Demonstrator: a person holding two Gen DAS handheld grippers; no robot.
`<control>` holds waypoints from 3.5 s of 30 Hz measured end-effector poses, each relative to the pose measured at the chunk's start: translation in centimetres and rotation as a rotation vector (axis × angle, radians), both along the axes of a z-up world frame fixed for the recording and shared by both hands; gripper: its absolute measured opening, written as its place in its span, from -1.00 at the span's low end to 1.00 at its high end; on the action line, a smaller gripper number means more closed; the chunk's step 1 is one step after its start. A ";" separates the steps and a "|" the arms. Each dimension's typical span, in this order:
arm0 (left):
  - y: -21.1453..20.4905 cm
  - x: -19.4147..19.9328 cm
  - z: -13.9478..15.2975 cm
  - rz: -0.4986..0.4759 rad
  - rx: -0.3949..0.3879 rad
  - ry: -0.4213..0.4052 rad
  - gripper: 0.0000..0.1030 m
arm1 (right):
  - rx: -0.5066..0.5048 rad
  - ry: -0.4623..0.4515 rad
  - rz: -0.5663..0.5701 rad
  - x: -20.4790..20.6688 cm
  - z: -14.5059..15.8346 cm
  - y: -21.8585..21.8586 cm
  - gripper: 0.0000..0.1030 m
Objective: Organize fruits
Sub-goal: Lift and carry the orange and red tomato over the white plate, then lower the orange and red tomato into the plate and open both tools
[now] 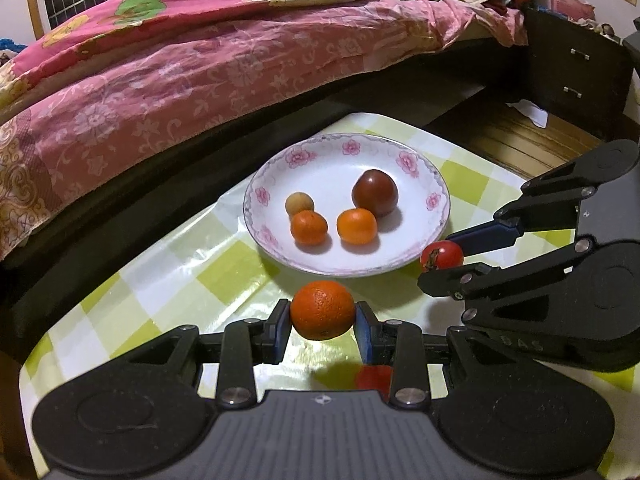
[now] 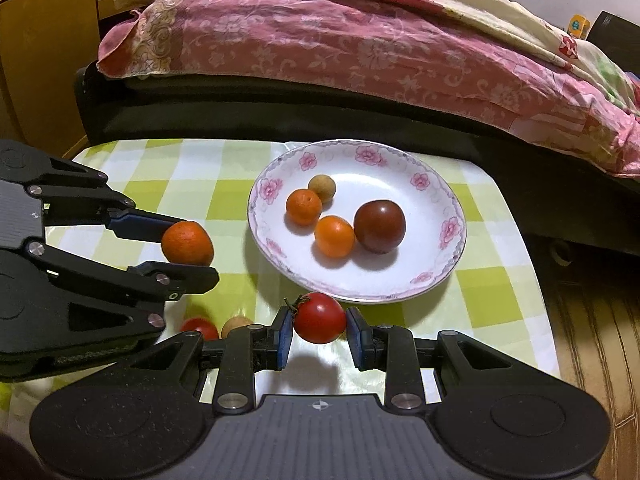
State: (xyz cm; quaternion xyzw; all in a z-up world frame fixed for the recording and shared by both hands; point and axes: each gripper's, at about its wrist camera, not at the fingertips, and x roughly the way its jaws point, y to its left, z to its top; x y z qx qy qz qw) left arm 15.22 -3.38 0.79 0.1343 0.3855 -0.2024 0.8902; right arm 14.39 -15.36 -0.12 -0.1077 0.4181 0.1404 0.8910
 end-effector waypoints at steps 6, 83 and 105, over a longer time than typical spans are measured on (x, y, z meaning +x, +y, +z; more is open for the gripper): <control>-0.4 1.2 -0.1 0.017 -0.004 -0.002 -0.20 | 0.020 0.009 -0.028 1.0 -0.1 -0.3 -0.52; -3.9 10.8 -1.5 0.078 -0.014 -0.024 -0.17 | 0.083 -0.010 -0.101 8.9 -2.3 -3.2 -0.44; -3.7 9.6 -0.2 0.080 -0.004 -0.043 -0.07 | 0.087 -0.021 -0.123 8.1 -1.3 -4.2 -0.33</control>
